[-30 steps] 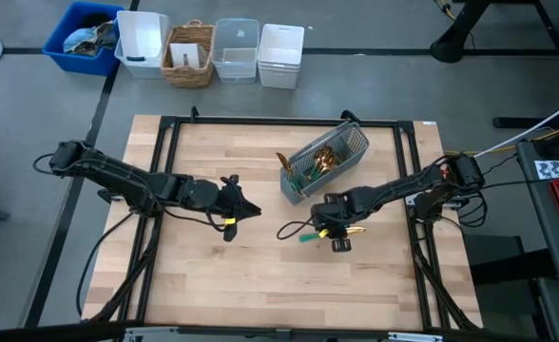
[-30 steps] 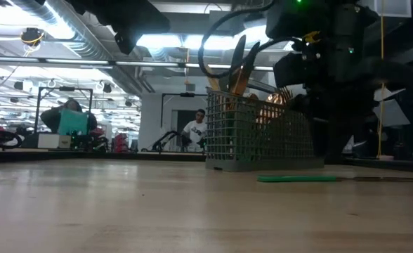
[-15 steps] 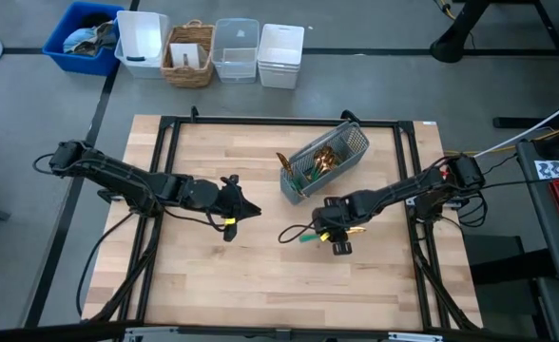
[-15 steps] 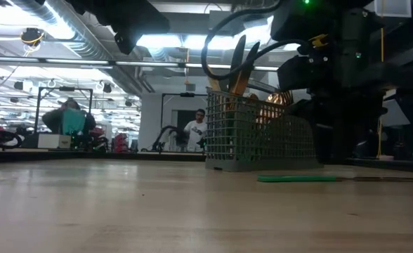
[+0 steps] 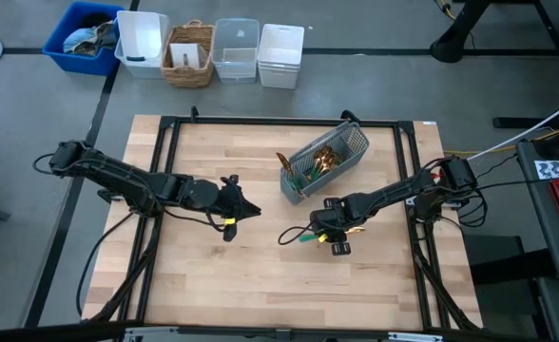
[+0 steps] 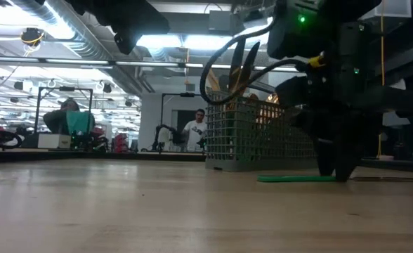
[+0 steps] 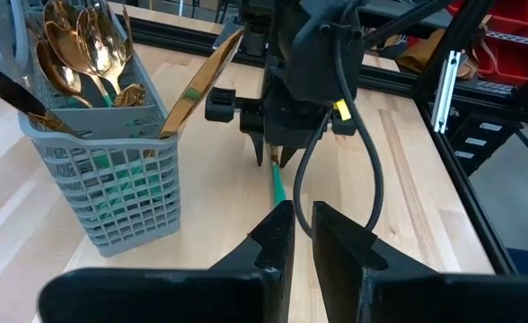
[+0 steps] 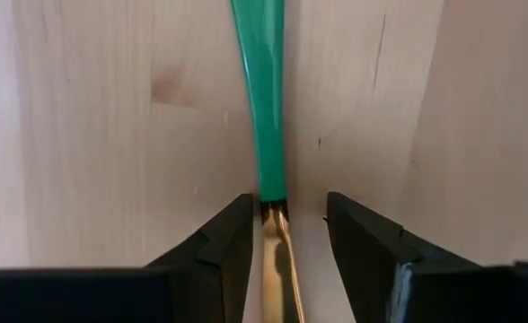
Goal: Sort silverware
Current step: Put the knife into the basket
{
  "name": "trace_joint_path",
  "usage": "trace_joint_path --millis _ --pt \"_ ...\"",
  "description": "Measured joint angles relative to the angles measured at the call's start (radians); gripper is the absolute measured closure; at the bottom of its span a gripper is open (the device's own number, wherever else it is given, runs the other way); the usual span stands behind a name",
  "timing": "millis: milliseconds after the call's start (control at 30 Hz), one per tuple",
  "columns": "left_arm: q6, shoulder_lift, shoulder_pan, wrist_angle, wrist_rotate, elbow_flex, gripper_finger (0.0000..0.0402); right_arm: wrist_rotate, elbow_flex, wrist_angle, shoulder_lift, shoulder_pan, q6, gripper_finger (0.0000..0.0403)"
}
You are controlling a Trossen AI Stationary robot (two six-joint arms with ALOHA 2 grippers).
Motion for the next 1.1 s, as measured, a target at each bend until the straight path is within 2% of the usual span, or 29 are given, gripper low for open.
trace_joint_path --millis 200,533,667,1100 --pt "0.003 0.023 0.000 -0.002 0.000 0.000 0.0369 0.009 0.002 0.000 0.009 0.000 0.000 0.0266" --pt "0.018 0.066 0.000 0.011 0.000 0.000 0.0369 0.018 0.002 0.001 0.010 0.000 -0.001 0.0346" --pt "0.019 0.066 0.000 0.011 0.000 0.000 0.0369 0.018 0.002 0.002 0.010 0.000 -0.001 0.0366" --pt "0.015 0.066 0.000 0.014 0.000 0.000 0.0369 0.018 0.002 0.002 0.010 0.000 -0.001 0.0366"
